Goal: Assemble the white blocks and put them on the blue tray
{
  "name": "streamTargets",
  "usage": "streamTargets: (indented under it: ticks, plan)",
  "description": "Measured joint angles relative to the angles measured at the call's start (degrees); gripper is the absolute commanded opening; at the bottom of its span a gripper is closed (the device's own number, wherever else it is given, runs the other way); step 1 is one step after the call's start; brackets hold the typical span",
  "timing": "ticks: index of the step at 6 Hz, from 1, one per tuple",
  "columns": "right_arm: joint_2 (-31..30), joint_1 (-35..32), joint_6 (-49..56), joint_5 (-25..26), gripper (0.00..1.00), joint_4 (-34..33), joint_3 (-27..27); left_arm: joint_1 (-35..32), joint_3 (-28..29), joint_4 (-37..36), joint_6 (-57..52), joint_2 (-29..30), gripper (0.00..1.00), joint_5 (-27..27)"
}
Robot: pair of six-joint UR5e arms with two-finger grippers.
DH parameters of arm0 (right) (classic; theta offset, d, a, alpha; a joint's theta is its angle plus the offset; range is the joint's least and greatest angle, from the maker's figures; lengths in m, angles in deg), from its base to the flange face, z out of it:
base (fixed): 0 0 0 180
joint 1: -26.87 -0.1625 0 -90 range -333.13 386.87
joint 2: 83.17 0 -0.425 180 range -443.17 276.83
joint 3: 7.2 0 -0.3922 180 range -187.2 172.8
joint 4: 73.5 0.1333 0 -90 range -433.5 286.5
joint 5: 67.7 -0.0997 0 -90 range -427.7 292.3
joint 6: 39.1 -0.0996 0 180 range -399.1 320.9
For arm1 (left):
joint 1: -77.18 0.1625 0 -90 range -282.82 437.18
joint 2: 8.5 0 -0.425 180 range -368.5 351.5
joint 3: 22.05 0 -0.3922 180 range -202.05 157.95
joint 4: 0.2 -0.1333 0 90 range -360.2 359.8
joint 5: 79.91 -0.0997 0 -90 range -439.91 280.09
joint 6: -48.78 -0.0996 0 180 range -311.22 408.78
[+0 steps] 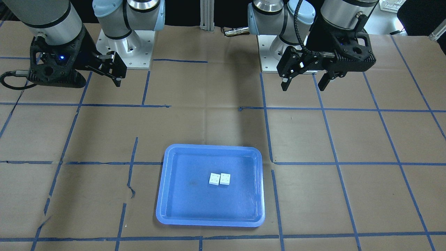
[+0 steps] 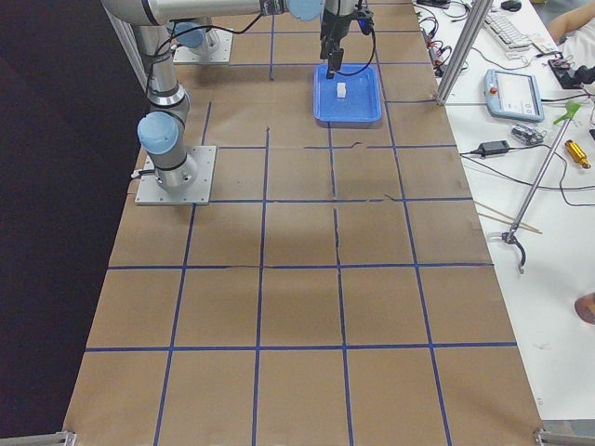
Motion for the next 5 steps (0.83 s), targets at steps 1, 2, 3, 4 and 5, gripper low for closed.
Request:
streamTargets:
  ticks: [1, 2, 3, 4, 5]
  plan:
    - [-0.13, -0.05, -0.62, -0.02, 1.00, -0.01, -0.62, 0.00, -0.02, -0.03, 0.01, 0.02, 1.00, 0.01]
    - [-0.31, -0.05, -0.72, -0.11, 1.00, -0.19, -1.20, 0.00, 0.00, -0.01, 0.01, 0.01, 1.00, 0.01]
    - [-0.52, 0.07, -0.62, -0.18, 1.00, -1.20, -1.64, 0.00, 0.03, 0.00, 0.01, -0.04, 1.00, -0.01]
    - [-0.62, 0.14, -0.50, -0.15, 1.00, -2.44, -1.81, 0.00, 0.00, 0.01, 0.01, -0.07, 1.00, -0.05]
    - [-0.65, 0.12, -0.51, -0.10, 1.00, -2.89, -1.89, 0.00, -0.07, 0.01, -0.02, -0.16, 1.00, -0.10]
